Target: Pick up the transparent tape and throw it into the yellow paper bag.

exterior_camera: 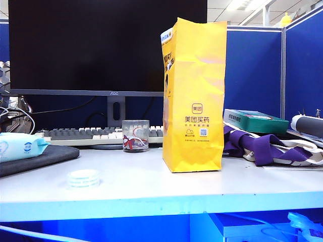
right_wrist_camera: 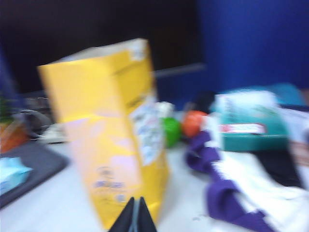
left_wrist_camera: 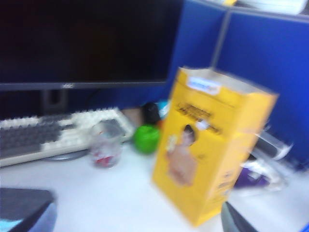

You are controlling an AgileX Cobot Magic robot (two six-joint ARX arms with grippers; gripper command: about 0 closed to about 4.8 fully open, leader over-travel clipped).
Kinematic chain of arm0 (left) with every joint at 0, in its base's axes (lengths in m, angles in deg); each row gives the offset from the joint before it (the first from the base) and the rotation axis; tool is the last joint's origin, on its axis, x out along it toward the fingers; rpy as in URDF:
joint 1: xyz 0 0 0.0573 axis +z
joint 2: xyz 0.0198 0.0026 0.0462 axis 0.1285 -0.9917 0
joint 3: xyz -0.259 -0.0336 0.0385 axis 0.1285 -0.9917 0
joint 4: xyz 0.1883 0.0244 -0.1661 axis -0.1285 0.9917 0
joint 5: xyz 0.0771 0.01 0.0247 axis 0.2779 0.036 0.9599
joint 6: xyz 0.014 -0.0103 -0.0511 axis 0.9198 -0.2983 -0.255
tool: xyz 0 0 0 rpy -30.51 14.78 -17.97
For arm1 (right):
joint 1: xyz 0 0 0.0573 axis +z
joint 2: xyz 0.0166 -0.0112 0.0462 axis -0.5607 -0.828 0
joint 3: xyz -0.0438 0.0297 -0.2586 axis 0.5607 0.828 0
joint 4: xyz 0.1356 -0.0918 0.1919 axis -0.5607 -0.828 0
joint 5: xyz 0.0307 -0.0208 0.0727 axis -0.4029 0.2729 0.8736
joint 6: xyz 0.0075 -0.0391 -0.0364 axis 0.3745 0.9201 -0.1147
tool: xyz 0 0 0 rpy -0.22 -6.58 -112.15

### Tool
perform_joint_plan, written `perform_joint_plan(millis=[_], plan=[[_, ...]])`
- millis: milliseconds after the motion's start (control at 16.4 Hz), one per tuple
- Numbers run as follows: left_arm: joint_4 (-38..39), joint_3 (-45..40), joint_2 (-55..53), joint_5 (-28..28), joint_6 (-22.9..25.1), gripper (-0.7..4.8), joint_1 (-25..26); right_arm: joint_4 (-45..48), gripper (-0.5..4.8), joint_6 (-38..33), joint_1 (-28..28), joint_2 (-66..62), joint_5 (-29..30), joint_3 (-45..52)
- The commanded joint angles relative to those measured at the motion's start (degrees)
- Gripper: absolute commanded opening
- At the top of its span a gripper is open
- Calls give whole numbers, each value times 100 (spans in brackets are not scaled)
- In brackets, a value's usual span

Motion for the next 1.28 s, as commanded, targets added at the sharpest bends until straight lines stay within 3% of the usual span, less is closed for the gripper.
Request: perform_joint_plan(millis=[61,183,426,609,791,974,1157,1279], plan=[[656,1008,-1392,-39,758,479,0,87,13,-2,13,-793,-157,-654],[1185,1593,-2197,-197,1091,479,-2,-177,13,-2,13,-1482,293,-1080],[2549,2511,-3613,-278,1683,479,-4,-798,8,-4,15,-2909,2050,-1746],[2688,2568,-4297,-365,1860,479,-133,-811,8,-50,17,-3832,3783,-1904],[3080,2568,-4844,-297,2284,479,-549,-785,8,-195,20,-4367,4750,-1912],[3082,2568,-5191,411,2638,479,-1224,-721,8,-197,20,-4579,5200,-1912],[2673,2568,-5364,1626,2599,479,-1788,-721,8,-197,20,-4581,5322,-1912],[2516,2568,-5499,1692,2568,479,-1884,-719,8,-195,20,-4581,5386,-1912]])
